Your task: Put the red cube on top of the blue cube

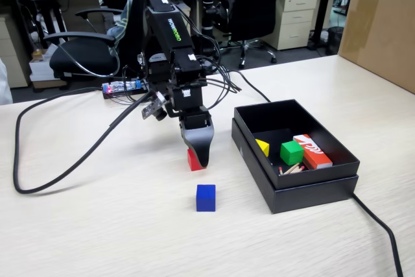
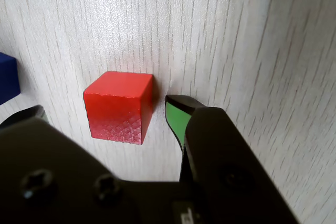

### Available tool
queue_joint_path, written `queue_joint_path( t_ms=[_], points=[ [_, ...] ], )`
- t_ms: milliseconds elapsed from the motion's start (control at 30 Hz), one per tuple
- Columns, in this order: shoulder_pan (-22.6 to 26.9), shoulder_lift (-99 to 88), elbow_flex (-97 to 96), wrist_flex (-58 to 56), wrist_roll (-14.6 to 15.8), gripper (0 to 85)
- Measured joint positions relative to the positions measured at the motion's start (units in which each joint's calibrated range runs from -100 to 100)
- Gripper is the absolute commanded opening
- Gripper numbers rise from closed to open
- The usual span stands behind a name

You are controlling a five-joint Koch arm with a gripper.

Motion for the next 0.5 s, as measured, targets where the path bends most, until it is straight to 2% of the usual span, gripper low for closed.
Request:
queue_joint_path(
  t_ms=[233,400,500],
  points=[
    [-0.1,1.2,0.7,0.0,0.0,42.0],
    [-0.2,1.9,1.4,0.0,0.0,27.5],
    [-0.2,2.1,1.5,0.0,0.0,16.0]
  ],
)
